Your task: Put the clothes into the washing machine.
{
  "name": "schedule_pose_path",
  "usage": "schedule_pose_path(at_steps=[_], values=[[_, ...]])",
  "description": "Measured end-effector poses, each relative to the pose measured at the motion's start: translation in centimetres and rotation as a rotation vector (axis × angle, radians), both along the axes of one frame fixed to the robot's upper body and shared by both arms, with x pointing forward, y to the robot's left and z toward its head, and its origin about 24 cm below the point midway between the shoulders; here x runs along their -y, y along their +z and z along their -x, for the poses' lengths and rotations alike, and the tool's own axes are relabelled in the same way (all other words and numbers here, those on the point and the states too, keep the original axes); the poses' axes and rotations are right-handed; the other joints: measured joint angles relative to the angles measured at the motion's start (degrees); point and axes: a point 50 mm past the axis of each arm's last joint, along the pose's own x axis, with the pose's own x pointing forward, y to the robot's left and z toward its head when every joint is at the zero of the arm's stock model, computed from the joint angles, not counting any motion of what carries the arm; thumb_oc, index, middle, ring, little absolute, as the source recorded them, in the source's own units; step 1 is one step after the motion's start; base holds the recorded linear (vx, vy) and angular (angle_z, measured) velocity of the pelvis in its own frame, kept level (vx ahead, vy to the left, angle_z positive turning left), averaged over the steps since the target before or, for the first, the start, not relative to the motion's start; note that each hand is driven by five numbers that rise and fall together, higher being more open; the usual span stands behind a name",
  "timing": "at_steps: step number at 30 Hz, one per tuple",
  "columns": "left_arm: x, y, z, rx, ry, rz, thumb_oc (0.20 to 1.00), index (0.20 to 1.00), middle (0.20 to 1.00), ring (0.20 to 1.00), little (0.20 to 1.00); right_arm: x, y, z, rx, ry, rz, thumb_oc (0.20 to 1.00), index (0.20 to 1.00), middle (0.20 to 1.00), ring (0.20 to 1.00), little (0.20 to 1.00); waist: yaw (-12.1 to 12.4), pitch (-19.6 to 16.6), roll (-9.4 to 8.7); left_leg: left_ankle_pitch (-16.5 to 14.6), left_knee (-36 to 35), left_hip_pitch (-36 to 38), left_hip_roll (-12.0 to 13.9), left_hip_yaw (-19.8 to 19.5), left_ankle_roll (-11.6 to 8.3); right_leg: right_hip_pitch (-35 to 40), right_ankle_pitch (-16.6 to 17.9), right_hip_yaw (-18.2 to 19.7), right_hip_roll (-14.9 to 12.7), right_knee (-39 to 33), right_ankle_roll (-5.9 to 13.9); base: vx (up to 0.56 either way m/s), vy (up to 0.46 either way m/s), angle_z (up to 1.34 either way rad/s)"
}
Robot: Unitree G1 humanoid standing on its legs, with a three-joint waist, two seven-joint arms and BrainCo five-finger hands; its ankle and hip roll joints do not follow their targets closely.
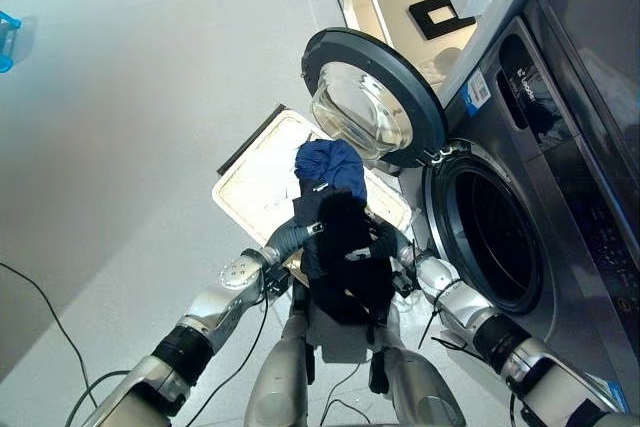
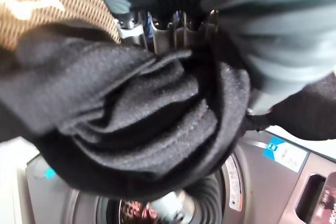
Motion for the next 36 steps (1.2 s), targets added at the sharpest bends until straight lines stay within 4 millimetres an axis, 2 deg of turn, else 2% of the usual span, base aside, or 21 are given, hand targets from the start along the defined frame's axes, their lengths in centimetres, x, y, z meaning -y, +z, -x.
schedule_pose_path(at_steps=[6, 12, 19, 28, 36], values=[[-0.6, 0.3, -0.4, 0.061, 0.038, -0.147, 0.2, 0.2, 0.2, 0.2, 0.2, -0.8, -0.6, 0.8, -0.227, 0.169, -0.058, 1.0, 1.0, 1.0, 1.0, 1.0, 0.0, -0.1, 0.09, 0.0, 0.0, 0.0, 0.0, 0.0, -0.01, 0.0, 0.0, 0.0, 0.0, 0.0, 0.0, 0.0, 0.0, 0.0], [-0.7, 0.5, -0.6, 0.157, 0.118, -0.25, 0.2, 0.2, 0.2, 0.2, 0.2, -0.9, -0.9, 1.2, -0.279, 0.206, -0.068, 1.0, 1.0, 1.0, 1.0, 1.0, 0.0, -0.1, 0.05, -0.2, 0.0, -0.1, 0.2, 0.5, -0.25, -0.4, 0.0, 0.2, 0.1, 0.0, 0.01, -0.03, -0.017, -0.04], [-0.2, 0.9, -0.6, 0.202, 0.139, -0.204, 0.2, 0.2, 0.2, 0.2, 0.2, -1.0, -0.8, 1.3, -0.306, 0.195, -0.139, 1.0, 1.0, 1.0, 1.0, 1.0, 0.0, -0.1, 0.0, -0.2, 0.0, -0.1, 0.4, 0.7, -0.26, -0.5, 0.0, 0.3, 0.3, 0.0, 0.01, 0.0, -0.004, -0.01], [0.4, 0.8, -0.5, 0.175, 0.108, -0.151, 0.2, 0.2, 0.2, 0.2, 0.2, -1.5, -1.2, 1.6, -0.34, 0.149, -0.217, 1.0, 1.0, 1.0, 1.0, 1.0, -0.1, -0.1, -0.14, -0.4, 0.0, -0.2, 0.5, 1.3, -0.52, -0.7, 0.0, 0.8, 0.4, 0.0, 0.02, 0.0, 0.0, -0.02], [2.1, 0.2, 0.2, 0.065, -0.041, -0.012, 0.2, 0.2, 0.2, 0.2, 0.2, -1.2, -1.9, 2.0, -0.361, 0.098, -0.225, 1.0, 1.0, 1.0, 1.0, 1.0, -0.1, 0.0, -0.56, -0.5, 0.0, -0.2, 0.5, 1.7, -0.58, -1.0, 0.0, 1.4, 0.3, 0.0, 0.03, 0.0, 0.002, -0.01]])
